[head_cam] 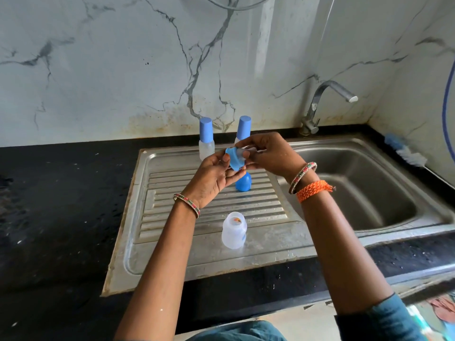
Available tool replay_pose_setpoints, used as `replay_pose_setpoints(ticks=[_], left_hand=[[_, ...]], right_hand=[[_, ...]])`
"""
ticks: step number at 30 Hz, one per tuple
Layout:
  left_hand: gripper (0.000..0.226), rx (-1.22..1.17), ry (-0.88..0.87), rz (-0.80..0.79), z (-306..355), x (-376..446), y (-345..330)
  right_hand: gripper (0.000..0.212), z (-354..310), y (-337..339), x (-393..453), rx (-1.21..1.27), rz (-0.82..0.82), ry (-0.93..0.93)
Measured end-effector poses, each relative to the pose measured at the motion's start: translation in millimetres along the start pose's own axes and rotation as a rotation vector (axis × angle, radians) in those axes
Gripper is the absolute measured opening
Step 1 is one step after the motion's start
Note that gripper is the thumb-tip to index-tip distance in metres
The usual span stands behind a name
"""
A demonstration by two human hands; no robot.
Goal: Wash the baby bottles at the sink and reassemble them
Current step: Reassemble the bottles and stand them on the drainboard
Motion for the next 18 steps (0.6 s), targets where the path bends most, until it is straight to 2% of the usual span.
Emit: replay_pose_setpoints(ticks=[3, 6, 10, 13, 18], left_hand=[[0.024, 0.054, 0.066, 0.036, -8, -2, 4], [0.027, 0.139, 0.109, -0.016, -12, -5, 9], [0.029, 0.140, 0.129, -0.017, -16, -7, 13], [0.032, 0.134, 0.158, 0.008, -20, -7, 16], [0.041, 0.240, 0.290, -0.023, -28, -13, 20]], right_hand=[[0.040, 3, -11, -3, -0.201, -0.077, 0.064], [0.030, 2, -10, -6, -0.316, 0.064, 0.150], [0.019, 7, -12, -5, -0.248, -0.023, 0.105], [0.015, 13, -15, -8, -0.186, -0.016, 0.022], [0.021, 22, -24, -18, -0.226, -0.145, 0.005]])
Point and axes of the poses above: each hand's wrist, its own x-axis towards the middle knuckle, its own y-axis out of the back of the hand, z = x × y, the point moved 5 cm from there along x, towards the middle knuckle, and after that the axes turned 6 degrees about z, right-handed, at the moved point
